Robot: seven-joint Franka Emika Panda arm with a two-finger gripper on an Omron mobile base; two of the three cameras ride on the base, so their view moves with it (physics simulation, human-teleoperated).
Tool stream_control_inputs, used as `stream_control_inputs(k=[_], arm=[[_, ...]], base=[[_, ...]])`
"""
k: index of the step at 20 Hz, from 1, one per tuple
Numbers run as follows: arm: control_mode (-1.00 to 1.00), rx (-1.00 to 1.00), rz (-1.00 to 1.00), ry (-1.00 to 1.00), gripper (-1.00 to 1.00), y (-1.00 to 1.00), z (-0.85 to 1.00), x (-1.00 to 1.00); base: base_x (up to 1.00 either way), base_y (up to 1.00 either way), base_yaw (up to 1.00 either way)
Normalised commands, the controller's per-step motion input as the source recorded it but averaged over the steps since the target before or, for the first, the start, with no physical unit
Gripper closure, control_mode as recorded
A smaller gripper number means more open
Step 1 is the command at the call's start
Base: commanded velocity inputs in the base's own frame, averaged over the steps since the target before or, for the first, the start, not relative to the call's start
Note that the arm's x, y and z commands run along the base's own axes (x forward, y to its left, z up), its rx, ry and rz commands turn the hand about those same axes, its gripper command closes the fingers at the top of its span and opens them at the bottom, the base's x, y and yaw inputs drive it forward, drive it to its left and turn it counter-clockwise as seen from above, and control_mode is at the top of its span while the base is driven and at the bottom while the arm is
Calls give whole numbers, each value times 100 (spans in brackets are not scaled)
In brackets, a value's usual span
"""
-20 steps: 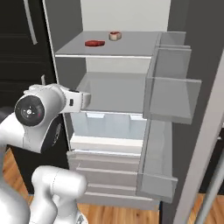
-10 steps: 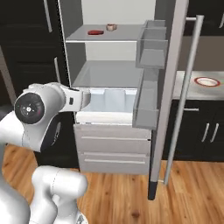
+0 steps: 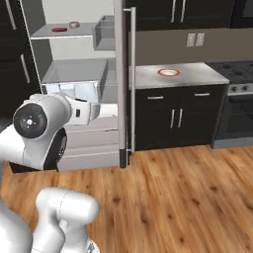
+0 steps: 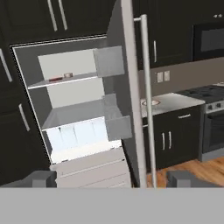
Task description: Place the steak on the counter behind the older steak on the same shelf of the fridge to maintain FIFO order. Close the fridge door when finished.
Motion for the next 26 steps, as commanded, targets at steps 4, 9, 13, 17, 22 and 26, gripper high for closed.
stream_control_inputs(k=[4, 9, 13, 17, 22, 26], arm=[[100, 0, 0, 0, -100, 0, 0, 0], [100, 0, 0, 0, -100, 0, 0, 0], [100, 0, 0, 0, -100, 0, 0, 0], [100, 0, 0, 0, -100, 0, 0, 0], [100, 0, 0, 0, -100, 0, 0, 0], [100, 0, 0, 0, -100, 0, 0, 0]], base=[[-6, -100, -50], [68, -82, -39], [100, -14, -10], [100, -1, 5], [100, 24, 36], [100, -16, 44]])
